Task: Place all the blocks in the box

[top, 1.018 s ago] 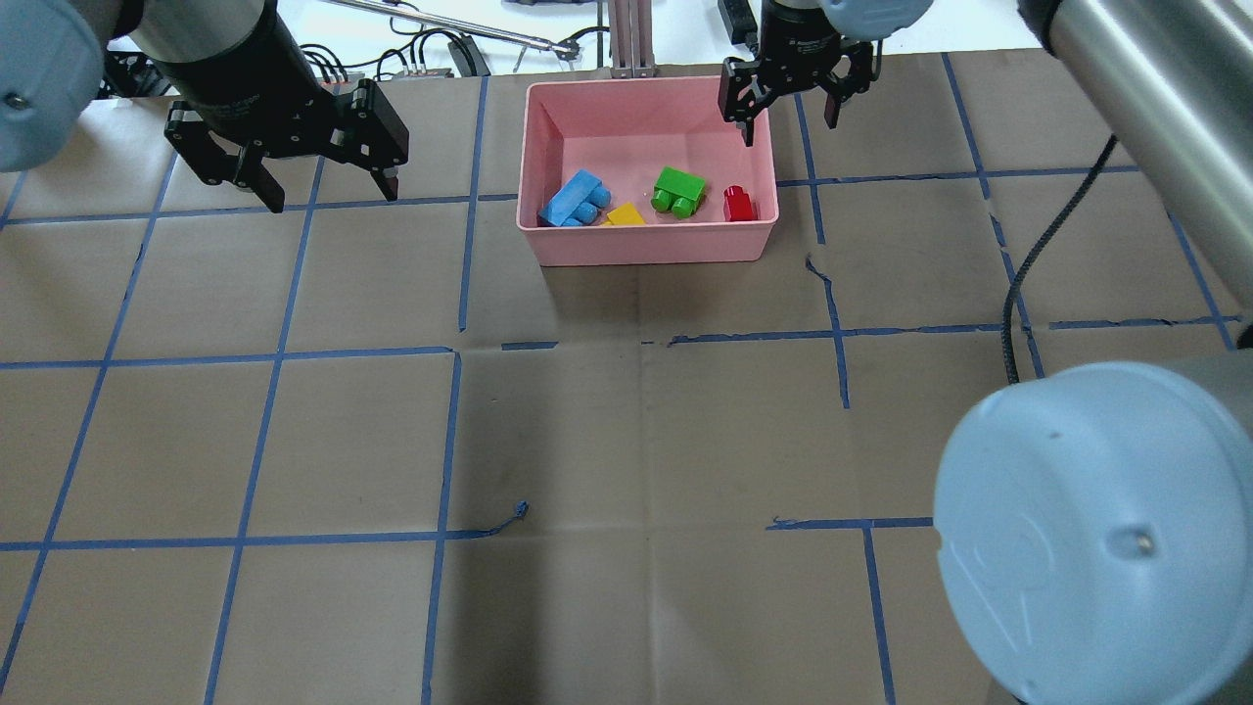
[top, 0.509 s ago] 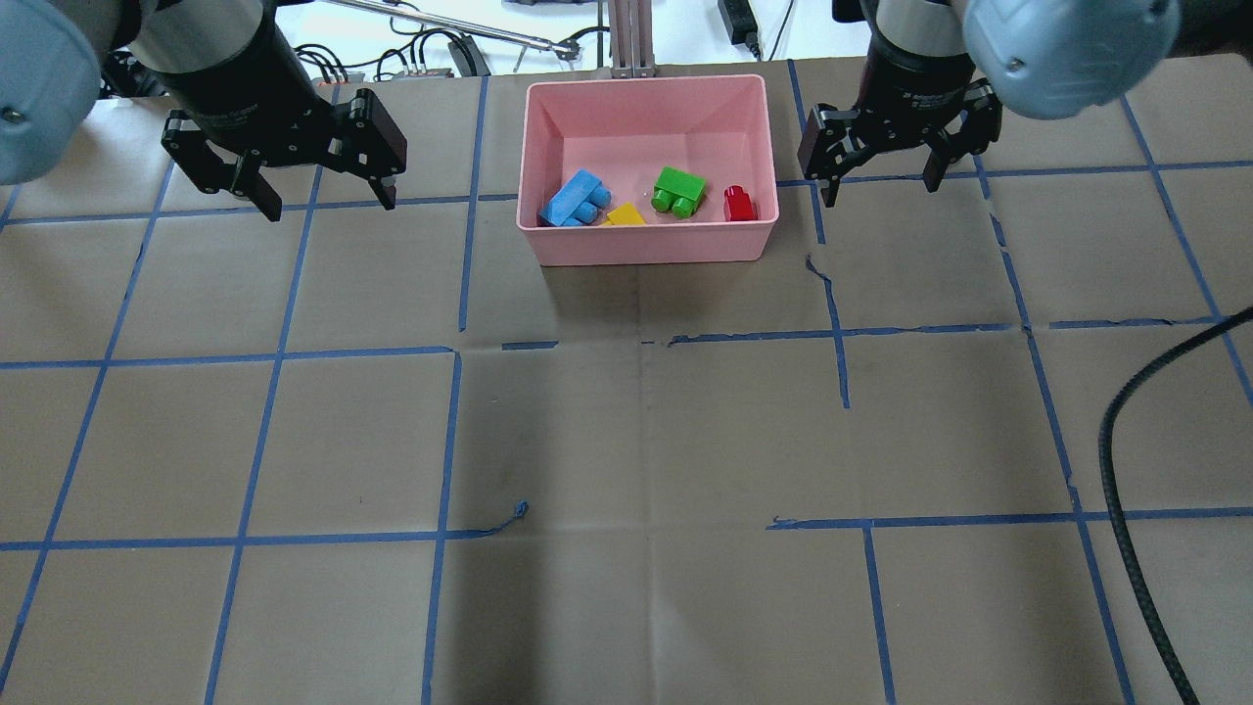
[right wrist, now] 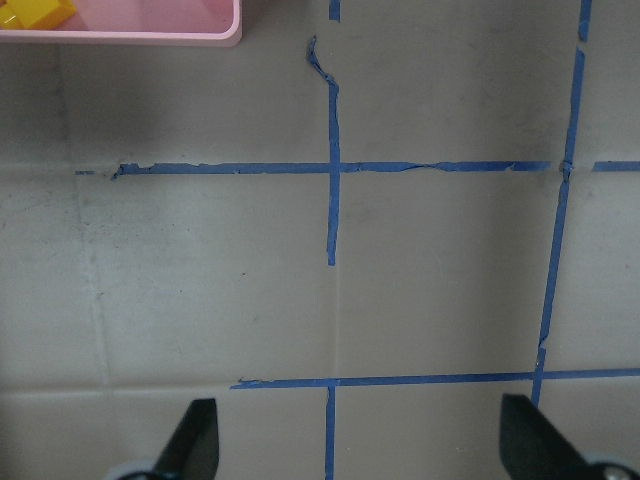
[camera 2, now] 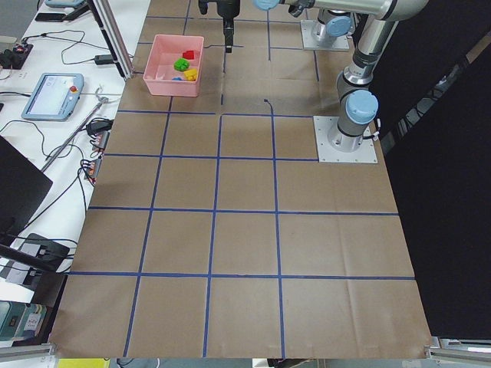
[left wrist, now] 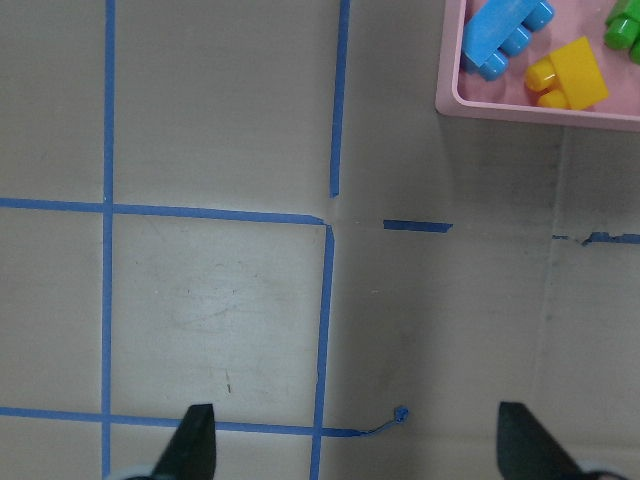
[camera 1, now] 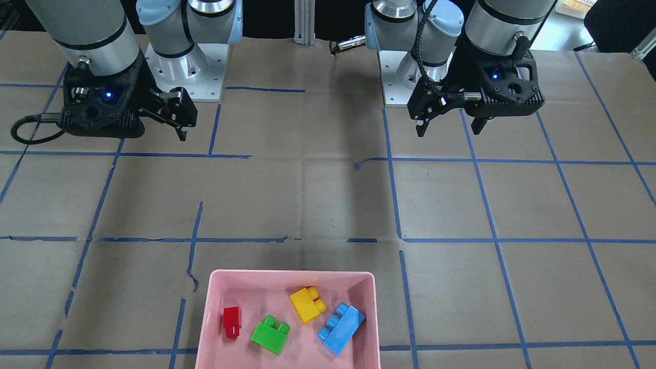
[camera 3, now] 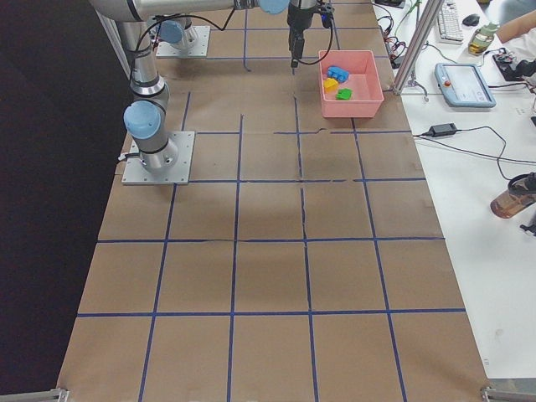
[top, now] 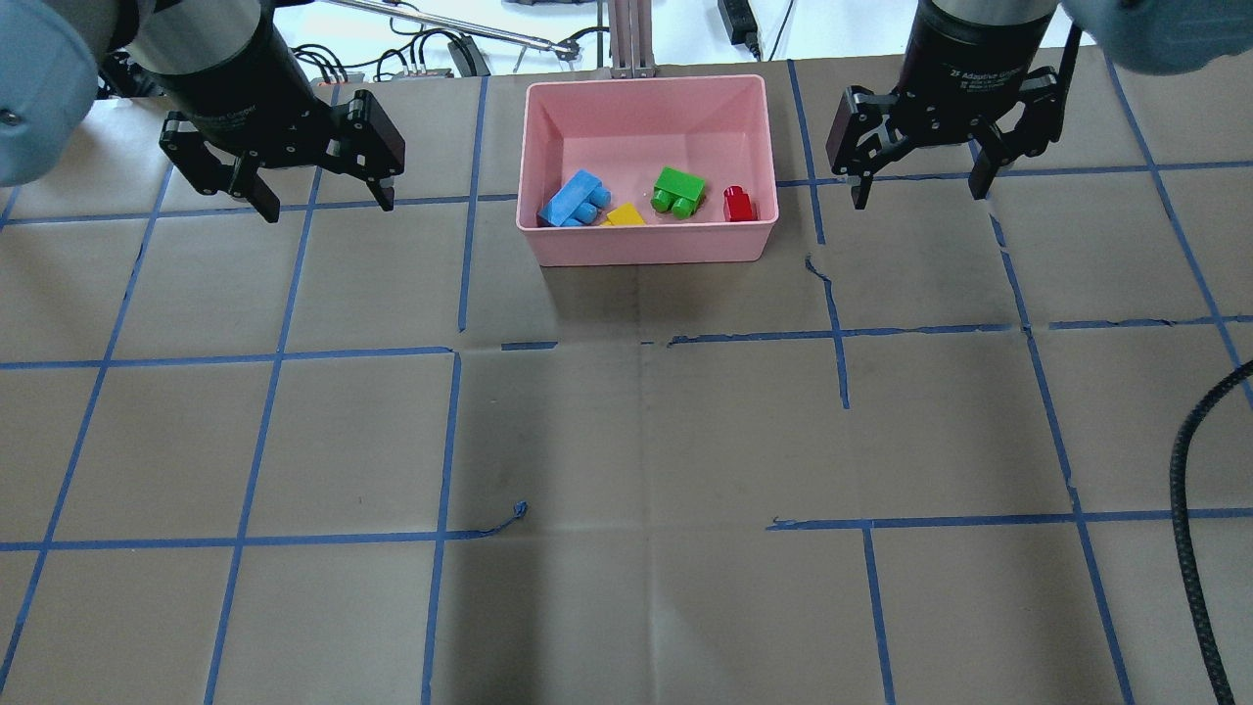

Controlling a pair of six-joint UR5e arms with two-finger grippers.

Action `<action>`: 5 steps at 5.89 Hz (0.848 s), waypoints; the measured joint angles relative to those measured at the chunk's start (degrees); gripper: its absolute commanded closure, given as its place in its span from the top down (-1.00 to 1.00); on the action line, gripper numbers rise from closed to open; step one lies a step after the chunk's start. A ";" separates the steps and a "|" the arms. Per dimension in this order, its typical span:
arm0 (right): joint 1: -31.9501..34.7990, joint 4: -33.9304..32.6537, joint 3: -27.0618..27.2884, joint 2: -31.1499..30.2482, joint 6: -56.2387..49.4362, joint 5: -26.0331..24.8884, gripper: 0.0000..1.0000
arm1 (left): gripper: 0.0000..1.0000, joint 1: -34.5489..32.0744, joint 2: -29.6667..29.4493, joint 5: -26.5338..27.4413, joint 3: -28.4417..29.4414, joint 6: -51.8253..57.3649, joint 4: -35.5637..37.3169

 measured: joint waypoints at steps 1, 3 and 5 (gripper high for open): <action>-0.04 0.48 0.24 0.05 0.18 0.29 0.99 | 0.99 0.01 0.00 0.00 0.00 0.00 0.00; -0.14 0.16 1.99 -0.03 0.14 0.59 0.99 | 0.99 0.05 0.00 -0.13 0.05 0.00 0.00; -0.15 0.10 2.20 -0.18 0.18 0.68 0.99 | 0.99 0.14 0.13 -0.32 0.09 0.00 0.00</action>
